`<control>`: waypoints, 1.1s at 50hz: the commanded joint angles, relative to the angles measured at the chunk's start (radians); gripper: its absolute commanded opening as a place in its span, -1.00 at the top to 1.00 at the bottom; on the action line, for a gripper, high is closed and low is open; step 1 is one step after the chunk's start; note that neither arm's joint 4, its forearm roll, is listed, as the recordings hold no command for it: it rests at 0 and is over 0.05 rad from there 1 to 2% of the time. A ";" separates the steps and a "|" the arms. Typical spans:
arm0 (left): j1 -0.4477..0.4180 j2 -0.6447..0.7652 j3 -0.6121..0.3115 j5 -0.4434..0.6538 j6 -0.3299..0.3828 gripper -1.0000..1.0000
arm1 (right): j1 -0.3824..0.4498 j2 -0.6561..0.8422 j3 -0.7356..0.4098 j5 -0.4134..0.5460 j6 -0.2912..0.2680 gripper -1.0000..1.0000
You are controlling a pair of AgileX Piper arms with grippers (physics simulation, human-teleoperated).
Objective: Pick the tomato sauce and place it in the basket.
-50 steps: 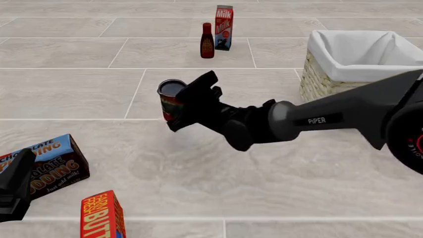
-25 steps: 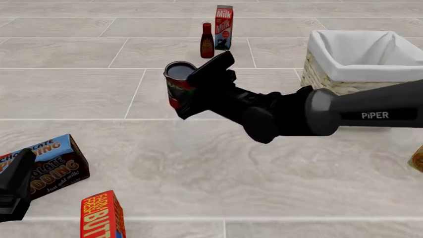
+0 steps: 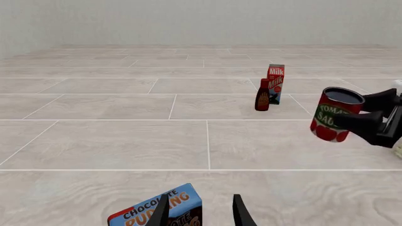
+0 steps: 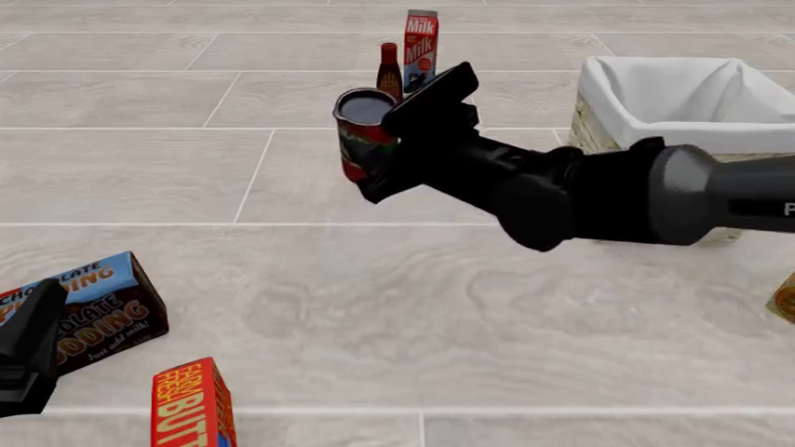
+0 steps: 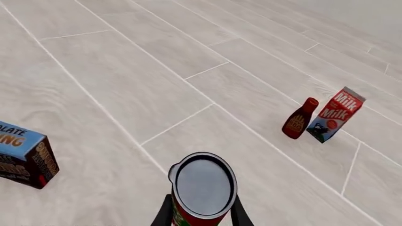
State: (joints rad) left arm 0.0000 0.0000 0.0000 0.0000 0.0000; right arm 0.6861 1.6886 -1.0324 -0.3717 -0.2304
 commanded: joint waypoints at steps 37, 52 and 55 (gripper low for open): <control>0.000 0.000 0.000 0.000 0.000 -1.00 | -0.157 -0.178 -0.074 0.213 -0.057 1.00; 0.000 0.000 0.000 0.000 0.000 -1.00 | -0.224 -0.210 -0.163 0.316 -0.003 1.00; 0.000 0.000 0.000 0.000 0.000 -1.00 | -0.239 -0.223 -0.194 0.359 0.013 1.00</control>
State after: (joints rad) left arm 0.0000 0.0000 0.0000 0.0000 0.0000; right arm 0.4867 1.4981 -1.1581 -0.0966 -0.2704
